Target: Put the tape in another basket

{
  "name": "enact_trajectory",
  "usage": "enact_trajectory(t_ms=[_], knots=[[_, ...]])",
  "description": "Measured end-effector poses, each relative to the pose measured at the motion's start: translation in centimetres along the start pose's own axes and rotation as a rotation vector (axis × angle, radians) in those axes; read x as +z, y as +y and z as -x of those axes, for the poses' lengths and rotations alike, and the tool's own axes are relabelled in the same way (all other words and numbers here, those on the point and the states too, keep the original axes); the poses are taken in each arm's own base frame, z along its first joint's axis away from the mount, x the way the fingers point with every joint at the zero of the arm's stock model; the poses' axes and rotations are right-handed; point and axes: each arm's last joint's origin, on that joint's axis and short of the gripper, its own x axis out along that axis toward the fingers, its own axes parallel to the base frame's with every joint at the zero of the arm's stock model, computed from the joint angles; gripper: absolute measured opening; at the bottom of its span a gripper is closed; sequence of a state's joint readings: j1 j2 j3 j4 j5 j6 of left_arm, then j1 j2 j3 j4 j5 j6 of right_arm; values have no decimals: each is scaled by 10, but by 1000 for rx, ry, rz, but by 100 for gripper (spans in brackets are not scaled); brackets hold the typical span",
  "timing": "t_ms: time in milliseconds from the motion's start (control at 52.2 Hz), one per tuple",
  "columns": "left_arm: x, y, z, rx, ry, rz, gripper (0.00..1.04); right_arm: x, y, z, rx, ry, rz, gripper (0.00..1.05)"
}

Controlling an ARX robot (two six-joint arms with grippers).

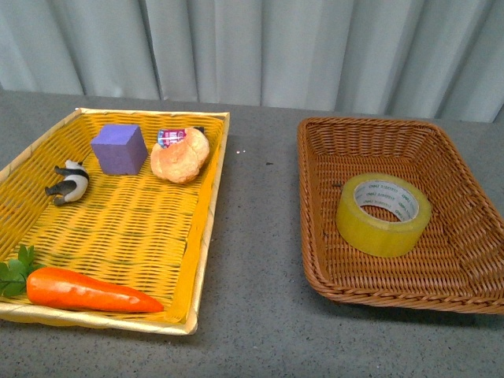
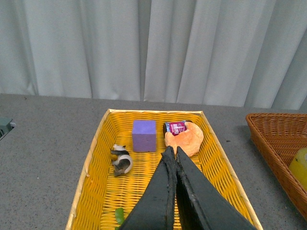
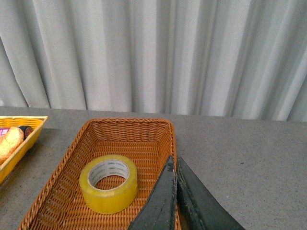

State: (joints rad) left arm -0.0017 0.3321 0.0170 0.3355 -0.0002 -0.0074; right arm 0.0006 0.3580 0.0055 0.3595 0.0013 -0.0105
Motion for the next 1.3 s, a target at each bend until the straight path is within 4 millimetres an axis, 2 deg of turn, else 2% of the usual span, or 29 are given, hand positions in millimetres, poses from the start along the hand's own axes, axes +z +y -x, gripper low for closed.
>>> enact_trajectory(t_ms=[747,785,862,957,1091,1168,1225,1302], knots=[[-3,0,22,0,6,0,4,-3,0,23,3,2,0,1],[-3,0,22,0,6,0,9,-3,0,23,2,3,1,2],[-3,0,22,0,7,0,21,-3,0,23,3,3,0,13],[-3,0,22,0,7,0,46,-3,0,23,3,3,0,38],[-3,0,22,0,8,0,70,-3,0,23,3,3,0,61],[-3,0,22,0,8,0,88,-3,0,23,3,3,0,80],[-3,0,22,0,8,0,98,-3,0,23,3,3,0,90],[-3,0,22,0,8,-2,98,-3,0,23,3,3,-1,98]])
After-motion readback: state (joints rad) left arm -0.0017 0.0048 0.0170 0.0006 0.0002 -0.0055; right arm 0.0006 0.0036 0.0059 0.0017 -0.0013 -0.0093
